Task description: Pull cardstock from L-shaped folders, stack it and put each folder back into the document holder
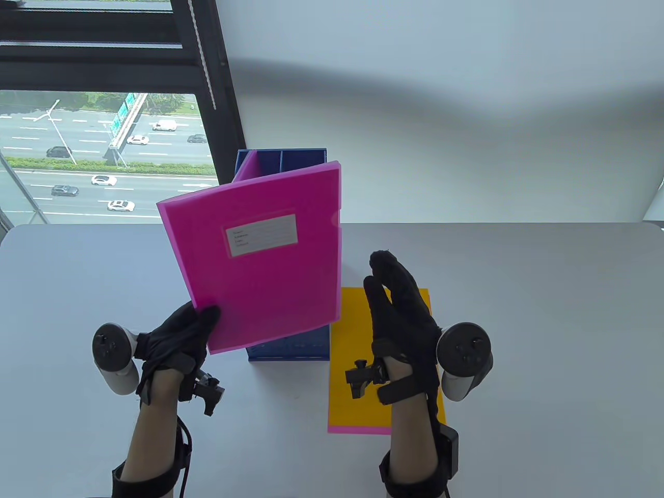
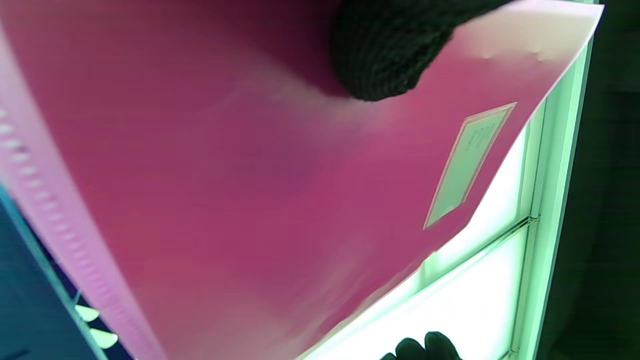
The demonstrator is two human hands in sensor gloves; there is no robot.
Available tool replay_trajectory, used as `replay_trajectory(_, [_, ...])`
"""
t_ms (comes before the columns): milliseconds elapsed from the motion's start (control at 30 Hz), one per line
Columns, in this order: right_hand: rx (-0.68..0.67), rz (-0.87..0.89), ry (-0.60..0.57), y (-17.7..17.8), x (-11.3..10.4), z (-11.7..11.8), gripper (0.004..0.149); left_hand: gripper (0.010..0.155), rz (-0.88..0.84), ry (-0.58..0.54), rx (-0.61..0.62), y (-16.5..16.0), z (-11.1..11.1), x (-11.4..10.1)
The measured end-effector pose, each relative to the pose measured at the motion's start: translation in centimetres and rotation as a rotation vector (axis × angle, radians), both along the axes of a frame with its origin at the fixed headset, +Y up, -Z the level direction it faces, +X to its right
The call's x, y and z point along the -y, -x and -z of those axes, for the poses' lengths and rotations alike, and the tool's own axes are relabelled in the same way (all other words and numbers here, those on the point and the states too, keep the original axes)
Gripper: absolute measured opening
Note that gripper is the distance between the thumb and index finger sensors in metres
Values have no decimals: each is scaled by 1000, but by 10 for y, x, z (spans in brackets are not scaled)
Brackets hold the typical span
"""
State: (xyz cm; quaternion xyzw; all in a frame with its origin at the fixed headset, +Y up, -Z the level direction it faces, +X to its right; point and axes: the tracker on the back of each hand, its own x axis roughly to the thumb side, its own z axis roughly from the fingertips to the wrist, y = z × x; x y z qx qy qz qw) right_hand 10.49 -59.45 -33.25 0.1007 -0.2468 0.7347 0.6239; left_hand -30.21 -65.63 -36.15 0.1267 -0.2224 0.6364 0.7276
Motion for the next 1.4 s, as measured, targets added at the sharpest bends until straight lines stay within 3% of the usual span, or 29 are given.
replay_trajectory(267, [-224,35,76,4,9,12,66,43,-51,73,215,-11,12,16])
replay_trajectory(433, [-204,29,77,6,9,14,45,43,-26,101,284,-16,14,19])
replay_trajectory(567, [-195,18,78,6,10,15,42,44,-16,131,300,-16,16,22])
replay_trajectory(833, [-211,-4,100,11,14,19,40,50,-209,151,335,-9,16,26])
replay_trajectory(1067, [-251,-57,136,23,20,23,39,51,-274,148,352,-7,16,26])
replay_trajectory(1267, [-300,-78,164,26,25,27,39,43,-255,143,239,-2,15,27])
replay_trajectory(1400, [-322,-66,152,25,24,26,41,42,-258,133,239,-1,15,26])
